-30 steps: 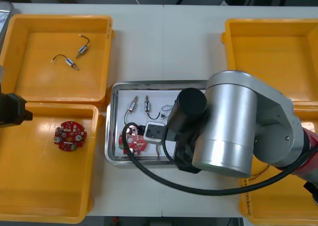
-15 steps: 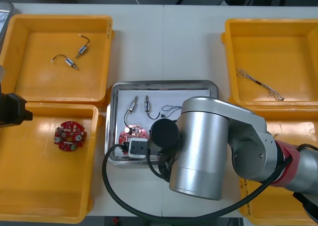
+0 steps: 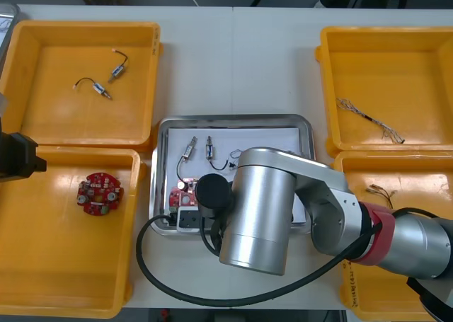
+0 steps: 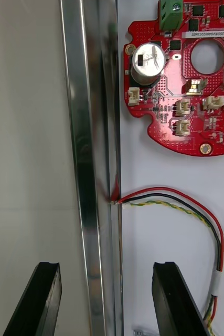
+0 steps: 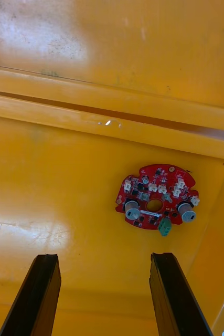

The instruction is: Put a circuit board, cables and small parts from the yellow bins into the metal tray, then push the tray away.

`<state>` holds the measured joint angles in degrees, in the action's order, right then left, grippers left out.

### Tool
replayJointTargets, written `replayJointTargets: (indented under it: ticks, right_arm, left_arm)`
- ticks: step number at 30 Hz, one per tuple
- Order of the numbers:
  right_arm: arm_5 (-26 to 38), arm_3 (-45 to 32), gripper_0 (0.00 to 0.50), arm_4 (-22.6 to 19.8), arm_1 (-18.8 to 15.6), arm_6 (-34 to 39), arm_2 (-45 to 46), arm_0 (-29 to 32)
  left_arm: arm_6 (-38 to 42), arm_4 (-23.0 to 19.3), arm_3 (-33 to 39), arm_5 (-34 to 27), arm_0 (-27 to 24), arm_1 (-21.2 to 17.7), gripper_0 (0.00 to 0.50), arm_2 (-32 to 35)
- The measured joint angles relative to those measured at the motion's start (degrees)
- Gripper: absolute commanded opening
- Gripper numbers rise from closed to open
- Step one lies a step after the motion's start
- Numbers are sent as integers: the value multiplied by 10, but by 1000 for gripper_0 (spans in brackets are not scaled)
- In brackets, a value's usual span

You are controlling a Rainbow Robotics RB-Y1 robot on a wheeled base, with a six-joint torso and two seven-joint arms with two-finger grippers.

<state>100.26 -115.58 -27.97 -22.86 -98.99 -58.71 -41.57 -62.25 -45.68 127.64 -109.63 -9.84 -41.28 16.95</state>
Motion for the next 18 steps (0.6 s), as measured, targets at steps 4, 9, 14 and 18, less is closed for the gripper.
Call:
replayJointTargets:
  ticks: [4,9,14,18]
  right_arm:
    - [-10,14,500,0,3,-3,-11,0]
    - [-13,27,500,0,4,-18,-27,0]
    - [-13,35,500,15,9,-18,-45,0]
    - [-14,51,500,28,16,-18,-53,0]
  left_arm:
    - [0,0,0,0,0,0,500,0]
    - [0,0,0,0,0,0,500,0]
    - [0,0,0,0,0,0,500,0]
    - [0,0,0,0,0,0,500,0]
